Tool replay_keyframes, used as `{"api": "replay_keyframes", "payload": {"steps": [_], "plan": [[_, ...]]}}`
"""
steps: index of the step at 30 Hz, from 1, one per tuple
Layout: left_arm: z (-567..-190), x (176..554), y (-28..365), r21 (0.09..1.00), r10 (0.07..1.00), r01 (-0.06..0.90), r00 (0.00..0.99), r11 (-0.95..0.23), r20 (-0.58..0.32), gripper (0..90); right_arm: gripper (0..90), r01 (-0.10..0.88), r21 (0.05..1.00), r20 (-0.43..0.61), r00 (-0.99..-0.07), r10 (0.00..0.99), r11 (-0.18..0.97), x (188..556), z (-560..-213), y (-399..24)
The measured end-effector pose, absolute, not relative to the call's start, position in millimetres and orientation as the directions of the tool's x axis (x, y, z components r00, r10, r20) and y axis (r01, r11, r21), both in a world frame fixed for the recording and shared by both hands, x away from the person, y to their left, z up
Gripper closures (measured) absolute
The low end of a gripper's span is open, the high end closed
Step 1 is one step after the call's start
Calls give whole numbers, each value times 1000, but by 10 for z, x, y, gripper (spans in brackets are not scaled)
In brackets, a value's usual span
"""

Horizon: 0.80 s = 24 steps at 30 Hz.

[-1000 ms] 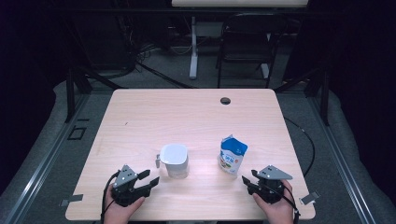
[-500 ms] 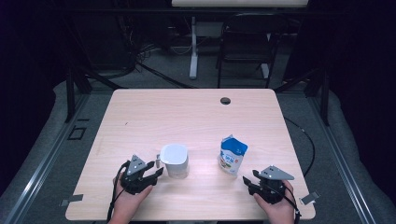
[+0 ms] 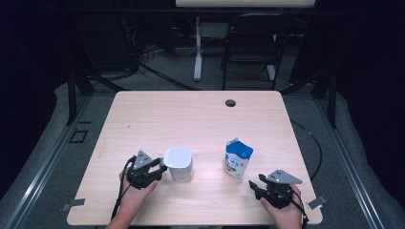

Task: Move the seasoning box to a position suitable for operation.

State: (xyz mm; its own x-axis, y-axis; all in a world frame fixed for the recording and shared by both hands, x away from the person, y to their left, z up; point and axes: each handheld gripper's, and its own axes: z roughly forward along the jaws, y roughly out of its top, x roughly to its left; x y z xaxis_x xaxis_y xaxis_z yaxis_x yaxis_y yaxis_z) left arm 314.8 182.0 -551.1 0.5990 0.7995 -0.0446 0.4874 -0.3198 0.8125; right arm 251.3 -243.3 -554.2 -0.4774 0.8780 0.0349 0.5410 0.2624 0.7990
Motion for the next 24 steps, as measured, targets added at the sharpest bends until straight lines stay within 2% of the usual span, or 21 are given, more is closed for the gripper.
{"api": "replay_keyframes", "payload": {"steps": [3, 5, 9, 24], "plan": [[-5493, 3147, 1811, 814, 796, 478, 605, -331, -31, 620, 520, 538, 802, 36, -478, 878, 260, 2515, -5543, -2432], [-5491, 3144, 1813, 812, 798, 478, 603, -334, -26, 670, 520, 541, 800, 39, -479, 877, 261, 2518, -5546, -2431], [-5477, 3121, 1828, 808, 796, 472, 605, -353, -6, 705, 521, 540, 801, 38, -480, 877, 260, 2516, -5550, -2418], [-5449, 3042, 1784, 791, 801, 480, 598, -381, 23, 718, 535, 539, 800, 33, -480, 877, 265, 2515, -5543, -2432]]}}
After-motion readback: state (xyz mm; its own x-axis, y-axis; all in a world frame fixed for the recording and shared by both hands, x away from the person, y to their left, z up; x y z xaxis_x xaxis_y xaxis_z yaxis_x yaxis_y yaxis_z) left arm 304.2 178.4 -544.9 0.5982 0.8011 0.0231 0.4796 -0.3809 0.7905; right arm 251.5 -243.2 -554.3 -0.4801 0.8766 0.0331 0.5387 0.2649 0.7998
